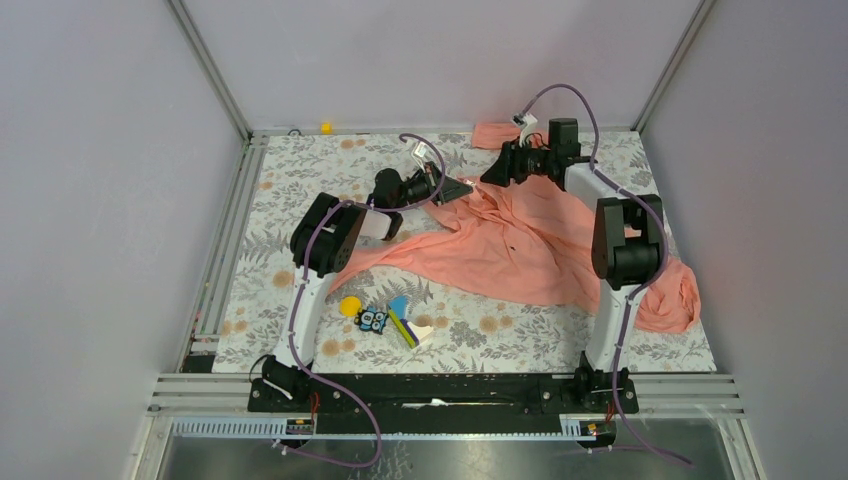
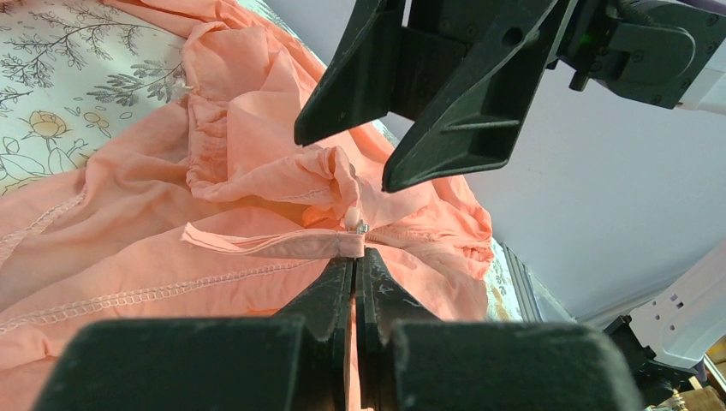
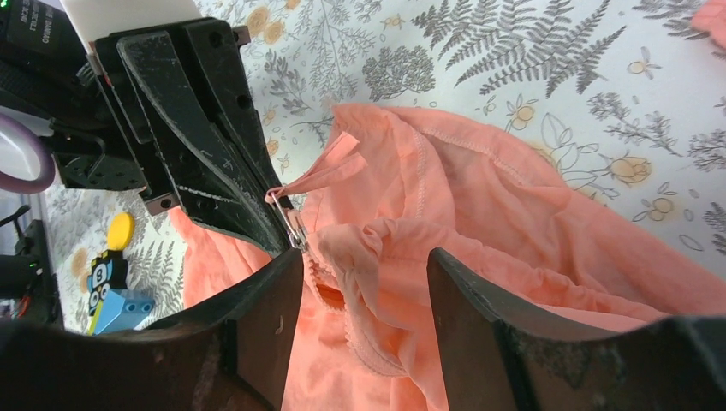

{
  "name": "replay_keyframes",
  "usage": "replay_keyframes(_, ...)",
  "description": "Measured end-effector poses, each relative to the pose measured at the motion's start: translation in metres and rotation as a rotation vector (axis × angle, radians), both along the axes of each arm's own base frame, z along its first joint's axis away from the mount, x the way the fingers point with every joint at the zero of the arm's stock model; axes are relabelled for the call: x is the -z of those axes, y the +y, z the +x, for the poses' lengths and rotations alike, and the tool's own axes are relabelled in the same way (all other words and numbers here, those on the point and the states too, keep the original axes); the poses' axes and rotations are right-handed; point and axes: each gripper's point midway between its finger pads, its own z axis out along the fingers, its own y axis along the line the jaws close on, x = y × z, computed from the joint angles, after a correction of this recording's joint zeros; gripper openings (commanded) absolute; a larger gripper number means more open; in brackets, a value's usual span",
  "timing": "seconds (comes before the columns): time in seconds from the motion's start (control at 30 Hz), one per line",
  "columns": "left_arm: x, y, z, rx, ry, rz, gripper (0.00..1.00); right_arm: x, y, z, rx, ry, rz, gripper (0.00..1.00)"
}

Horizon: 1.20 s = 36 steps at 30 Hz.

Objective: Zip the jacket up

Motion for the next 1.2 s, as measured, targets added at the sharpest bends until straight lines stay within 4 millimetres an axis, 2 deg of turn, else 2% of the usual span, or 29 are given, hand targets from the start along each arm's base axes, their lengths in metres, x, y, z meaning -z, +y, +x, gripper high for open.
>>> replay_keyframes(0.2, 0.000, 0.000, 0.000, 0.000, 0.000, 0.001, 0.00, 0.006, 0.005, -0.005, -0.031, 0.030, 0.026, 0.56)
replay_keyframes(0.43, 0.000, 0.000, 0.000, 0.001, 0.000, 0.000, 0.00, 0.003, 0.011, -0.008, -0.058, 0.033, 0.043, 0.42)
replay_keyframes(0.73, 0.000, 0.000, 0.000, 0.001, 0.000, 0.000, 0.00, 0.006, 0.016, -0.008, -0.080, 0.044, 0.056, 0.33)
replay_keyframes(0.93, 0.000, 0.000, 0.000, 0.002, 0.000, 0.001, 0.00, 0.004, 0.019, -0.011, -0.096, 0.051, 0.077, 0.16)
replay_keyframes(1.07, 0.000, 0.000, 0.000, 0.001, 0.000, 0.000, 0.00, -0.004, 0.022, -0.010, -0.108, 0.046, 0.108, 0.00)
replay_keyframes(1.2, 0.000, 0.000, 0.000, -0.002, 0.000, -0.001, 0.00, -0.008, 0.025, -0.009, -0.100, 0.048, 0.146, 0.00)
